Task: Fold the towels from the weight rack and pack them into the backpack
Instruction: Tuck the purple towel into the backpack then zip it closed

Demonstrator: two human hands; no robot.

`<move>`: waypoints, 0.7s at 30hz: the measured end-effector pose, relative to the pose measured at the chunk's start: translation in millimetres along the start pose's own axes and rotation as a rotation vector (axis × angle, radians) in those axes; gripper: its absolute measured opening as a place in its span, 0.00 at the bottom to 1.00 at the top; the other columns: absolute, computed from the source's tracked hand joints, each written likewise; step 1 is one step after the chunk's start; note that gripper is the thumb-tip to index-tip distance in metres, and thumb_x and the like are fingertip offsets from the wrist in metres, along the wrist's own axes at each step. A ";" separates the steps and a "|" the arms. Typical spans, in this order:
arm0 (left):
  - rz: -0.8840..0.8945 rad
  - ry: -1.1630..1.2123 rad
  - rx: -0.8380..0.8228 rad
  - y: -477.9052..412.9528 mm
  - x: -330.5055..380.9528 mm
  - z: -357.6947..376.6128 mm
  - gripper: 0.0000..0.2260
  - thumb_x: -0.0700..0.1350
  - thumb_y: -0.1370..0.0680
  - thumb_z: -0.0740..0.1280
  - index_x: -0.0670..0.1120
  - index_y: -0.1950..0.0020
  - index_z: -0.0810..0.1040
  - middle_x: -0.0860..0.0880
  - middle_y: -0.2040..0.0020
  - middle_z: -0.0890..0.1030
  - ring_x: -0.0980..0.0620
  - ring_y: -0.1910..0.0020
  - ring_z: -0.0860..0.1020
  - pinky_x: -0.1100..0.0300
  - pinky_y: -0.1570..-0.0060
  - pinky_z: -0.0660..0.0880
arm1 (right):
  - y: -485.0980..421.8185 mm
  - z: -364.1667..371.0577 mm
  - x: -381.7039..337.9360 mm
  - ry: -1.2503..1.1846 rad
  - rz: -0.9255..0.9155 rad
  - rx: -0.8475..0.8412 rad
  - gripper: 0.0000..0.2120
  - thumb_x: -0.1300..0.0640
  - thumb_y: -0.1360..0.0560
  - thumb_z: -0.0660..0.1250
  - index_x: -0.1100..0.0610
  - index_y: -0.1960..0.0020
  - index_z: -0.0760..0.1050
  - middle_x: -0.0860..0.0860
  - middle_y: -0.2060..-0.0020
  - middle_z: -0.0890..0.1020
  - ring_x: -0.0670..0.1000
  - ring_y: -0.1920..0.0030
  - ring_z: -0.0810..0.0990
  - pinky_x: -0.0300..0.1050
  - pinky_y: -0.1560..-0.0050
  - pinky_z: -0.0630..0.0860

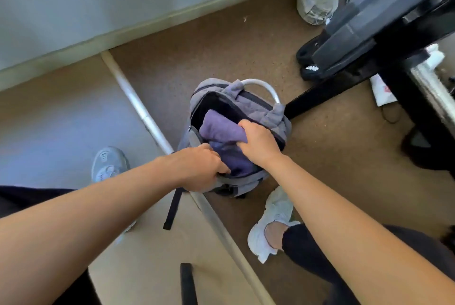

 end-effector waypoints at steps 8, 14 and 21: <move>-0.008 0.086 0.041 3.8 -7.4 4.0 0.27 0.51 0.28 0.47 0.55 0.35 0.78 0.52 0.38 0.80 0.47 0.33 0.71 0.47 0.34 0.72 | -27.6 75.8 53.4 0.273 0.231 -0.267 0.19 0.60 0.22 0.65 0.59 0.34 0.63 0.61 0.32 0.72 0.64 0.32 0.72 0.57 0.37 0.69; -0.033 0.113 0.058 5.7 -13.8 0.3 0.25 0.46 0.30 0.51 0.57 0.40 0.79 0.51 0.45 0.81 0.45 0.40 0.75 0.46 0.40 0.76 | -29.6 87.5 54.8 0.242 0.307 -0.350 0.24 0.55 0.21 0.65 0.59 0.29 0.61 0.61 0.28 0.67 0.63 0.26 0.64 0.59 0.29 0.62; -0.073 0.121 0.064 11.2 1.4 -17.1 0.11 0.45 0.23 0.60 0.50 0.44 0.79 0.44 0.46 0.80 0.41 0.43 0.75 0.47 0.43 0.76 | 1.8 38.0 19.2 0.036 0.096 -0.271 0.38 0.48 0.24 0.69 0.56 0.21 0.56 0.58 0.25 0.63 0.63 0.27 0.64 0.58 0.28 0.64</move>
Point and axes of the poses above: each hand's wrist, its own y-axis away from the middle knuckle, its own z-axis out of the palm, x = y × z, the point moved 6 cm from there along -y, towards the middle knuckle
